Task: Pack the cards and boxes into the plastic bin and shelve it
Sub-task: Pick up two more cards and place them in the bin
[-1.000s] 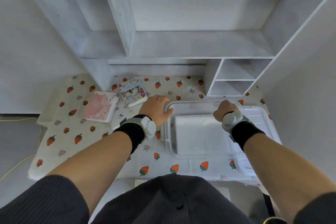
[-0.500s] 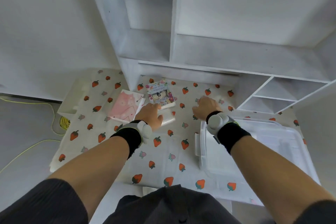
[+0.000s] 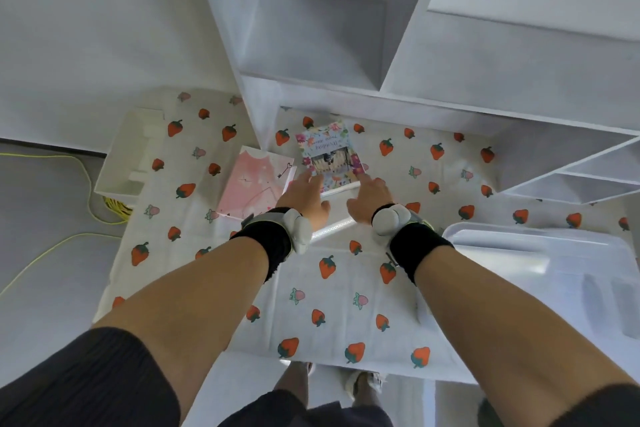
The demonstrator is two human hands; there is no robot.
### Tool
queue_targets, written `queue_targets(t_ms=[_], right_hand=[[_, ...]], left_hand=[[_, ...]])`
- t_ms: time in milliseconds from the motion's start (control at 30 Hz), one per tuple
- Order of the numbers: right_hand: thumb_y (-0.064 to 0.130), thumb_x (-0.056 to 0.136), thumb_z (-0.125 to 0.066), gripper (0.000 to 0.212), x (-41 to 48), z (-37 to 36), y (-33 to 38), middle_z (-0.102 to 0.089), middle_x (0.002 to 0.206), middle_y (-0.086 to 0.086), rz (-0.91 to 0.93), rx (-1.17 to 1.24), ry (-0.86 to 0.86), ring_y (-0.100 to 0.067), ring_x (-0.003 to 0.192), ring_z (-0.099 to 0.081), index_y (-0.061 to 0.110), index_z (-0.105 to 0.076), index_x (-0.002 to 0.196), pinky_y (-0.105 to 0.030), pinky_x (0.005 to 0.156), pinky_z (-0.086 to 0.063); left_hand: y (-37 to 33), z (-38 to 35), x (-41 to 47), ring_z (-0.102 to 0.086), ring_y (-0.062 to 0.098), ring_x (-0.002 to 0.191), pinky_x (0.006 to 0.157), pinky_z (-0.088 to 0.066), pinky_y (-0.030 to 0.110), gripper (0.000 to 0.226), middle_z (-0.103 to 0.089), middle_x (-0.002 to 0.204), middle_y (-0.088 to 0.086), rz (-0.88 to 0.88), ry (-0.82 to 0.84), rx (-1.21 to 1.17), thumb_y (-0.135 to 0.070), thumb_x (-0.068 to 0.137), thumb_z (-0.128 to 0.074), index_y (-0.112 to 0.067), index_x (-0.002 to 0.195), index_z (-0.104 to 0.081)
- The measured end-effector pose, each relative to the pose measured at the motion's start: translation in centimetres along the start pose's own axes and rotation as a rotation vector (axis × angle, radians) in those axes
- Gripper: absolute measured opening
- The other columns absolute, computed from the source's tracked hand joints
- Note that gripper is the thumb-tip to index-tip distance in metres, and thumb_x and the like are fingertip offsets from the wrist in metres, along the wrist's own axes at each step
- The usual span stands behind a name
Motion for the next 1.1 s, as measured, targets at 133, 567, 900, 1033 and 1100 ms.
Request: queue_targets(t_ms=[133,567,900,1033,1100], right_hand=[[0.017,0.093,-0.056,0.057,2.2,-0.2,0.1,-0.051,0.144,-0.011,0.019,0.090,-0.102,-0.035,0.131,-0.051,0.009,-0.039,0.147,-0.043,0.107,-0.044],[0.055,0.091,-0.054,0.046,0.4,-1.6,-2.2,-0.060,0.089,-0.009,-0.222,0.275,-0.133,-0.030,0.084,-0.061,0.009,-0.058,0.095,-0.033,0.067,-0.047],[0.048,0.080,-0.077,0.074,0.7,-2.6,-1.1,-0.061,0.103,-0.011,-0.301,0.359,-0.099,-0.031,0.092,-0.064,0.003,-0.036,0.122,-0.039,0.077,-0.056],[0.045,0.075,-0.074,0.073,0.1,-2.2,0.0,-0.060,0.109,-0.012,-0.328,0.232,-0.124,-0.037,0.107,-0.061,0.007,-0.034,0.124,-0.052,0.095,-0.053],[0.048,0.070,-0.074,0.078,0.0,-2.4,0.6,-0.059,0.106,-0.009,-0.332,0.210,-0.096,-0.034,0.104,-0.062,0.006,-0.039,0.125,-0.051,0.093,-0.054]], left_hand=[[0.7,-0.8,2.0,-0.033,0.029,0.146,0.111,-0.037,0.037,0.072,-0.010,0.166,0.006,0.037,0.044,-0.028,-0.027,0.093,-0.058,-0.017,0.155,-0.021],[1.1,-4.7,-1.1,-0.054,0.033,0.119,0.098,-0.050,0.043,0.069,-0.032,0.147,0.010,0.092,0.065,-0.106,-0.029,0.090,-0.060,-0.022,0.149,-0.027],[1.6,-4.5,-2.3,-0.056,0.024,0.088,0.078,-0.050,0.030,0.055,-0.036,0.131,0.009,0.081,0.097,-0.095,-0.021,0.090,-0.058,-0.018,0.140,-0.036],[1.9,-2.5,-2.4,-0.059,0.024,0.099,0.082,-0.052,0.034,0.038,-0.051,0.123,0.007,0.054,0.085,-0.067,-0.026,0.094,-0.050,-0.015,0.130,-0.050],[2.7,-0.3,-2.5,-0.058,0.025,0.092,0.075,-0.052,0.036,0.028,-0.058,0.109,0.009,0.032,-0.075,-0.049,-0.024,0.094,-0.049,-0.011,0.117,-0.058]])
Point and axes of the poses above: each hand's wrist, its own x-axis towards the middle knuckle, its own z-axis out of the back of the hand, y = z × x, the point moved 7 cm from there along x, towards the middle knuckle
